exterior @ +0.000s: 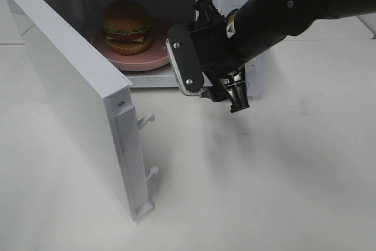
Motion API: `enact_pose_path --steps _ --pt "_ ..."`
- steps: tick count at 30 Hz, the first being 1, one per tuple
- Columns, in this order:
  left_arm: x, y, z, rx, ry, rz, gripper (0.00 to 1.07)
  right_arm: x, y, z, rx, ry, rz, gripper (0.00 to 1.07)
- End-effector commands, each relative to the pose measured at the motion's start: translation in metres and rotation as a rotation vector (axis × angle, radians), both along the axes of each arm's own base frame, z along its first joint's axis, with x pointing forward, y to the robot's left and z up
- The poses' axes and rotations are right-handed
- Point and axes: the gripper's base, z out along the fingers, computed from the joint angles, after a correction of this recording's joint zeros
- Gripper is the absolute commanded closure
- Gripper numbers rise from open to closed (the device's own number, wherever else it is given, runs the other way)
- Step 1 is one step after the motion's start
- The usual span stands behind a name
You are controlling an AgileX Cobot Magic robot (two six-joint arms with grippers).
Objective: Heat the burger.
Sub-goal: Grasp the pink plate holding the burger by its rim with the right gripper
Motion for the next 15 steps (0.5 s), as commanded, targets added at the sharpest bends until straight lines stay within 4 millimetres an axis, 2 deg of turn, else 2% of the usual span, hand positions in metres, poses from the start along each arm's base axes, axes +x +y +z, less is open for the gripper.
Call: enact_pose_path --steps 1,15 --pt "-0.002 0.000 0.000 -0.007 -0.009 0.001 0.09 0.004 0.009 -0.001 0.008 -0.016 0.020 0.31" --pt "-0.002 0.000 0.000 -0.007 -0.009 0.001 0.09 0.043 0.039 -0.012 0.058 -0.027 -0.019 0.31"
